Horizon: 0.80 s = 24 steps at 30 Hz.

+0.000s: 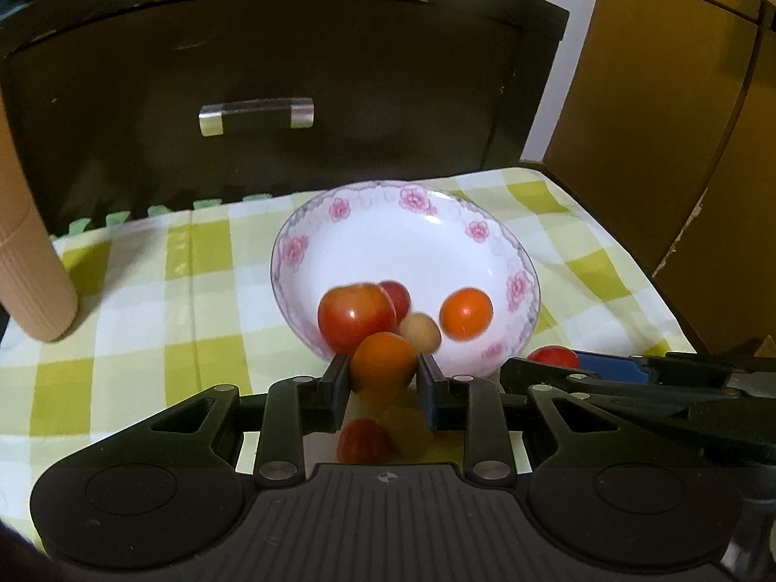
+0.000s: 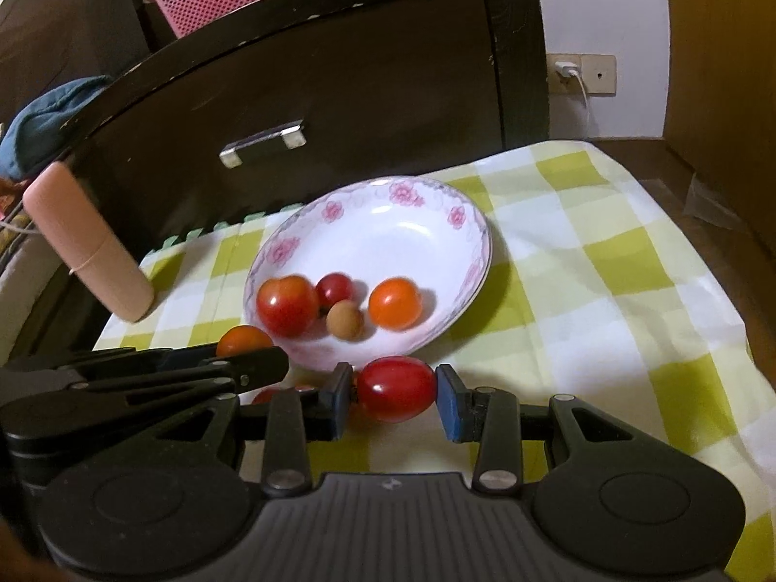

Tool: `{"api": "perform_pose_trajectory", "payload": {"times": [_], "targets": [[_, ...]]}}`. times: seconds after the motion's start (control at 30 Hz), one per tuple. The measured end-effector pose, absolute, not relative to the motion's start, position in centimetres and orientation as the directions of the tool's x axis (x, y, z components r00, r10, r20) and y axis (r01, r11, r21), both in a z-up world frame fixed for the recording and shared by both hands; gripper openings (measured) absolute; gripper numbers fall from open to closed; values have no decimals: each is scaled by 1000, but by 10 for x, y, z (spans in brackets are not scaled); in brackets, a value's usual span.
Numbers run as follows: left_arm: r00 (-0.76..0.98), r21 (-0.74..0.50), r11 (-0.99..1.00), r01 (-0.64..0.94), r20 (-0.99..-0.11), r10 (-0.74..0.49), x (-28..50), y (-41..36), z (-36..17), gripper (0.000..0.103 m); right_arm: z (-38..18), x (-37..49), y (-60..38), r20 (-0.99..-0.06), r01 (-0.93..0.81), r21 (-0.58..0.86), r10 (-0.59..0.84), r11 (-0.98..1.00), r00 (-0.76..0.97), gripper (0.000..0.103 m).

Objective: Organize fruits
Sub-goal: 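Carry the orange fruit and red tomato in both grippers over the plate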

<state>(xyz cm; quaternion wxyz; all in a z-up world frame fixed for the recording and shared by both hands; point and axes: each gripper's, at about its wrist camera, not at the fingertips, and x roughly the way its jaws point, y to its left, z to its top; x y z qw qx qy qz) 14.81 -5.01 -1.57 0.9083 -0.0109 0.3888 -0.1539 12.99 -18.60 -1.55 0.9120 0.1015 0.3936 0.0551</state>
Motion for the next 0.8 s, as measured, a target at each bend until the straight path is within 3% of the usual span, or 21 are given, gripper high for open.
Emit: {"api": "perform_pose_trajectory", "payload": {"times": [0.8], "targets": [[651,-143,959,243,-709,-271,183,-48,-26,34,-22,172,-184,-685,-47,217,186,975,705,36]]}}
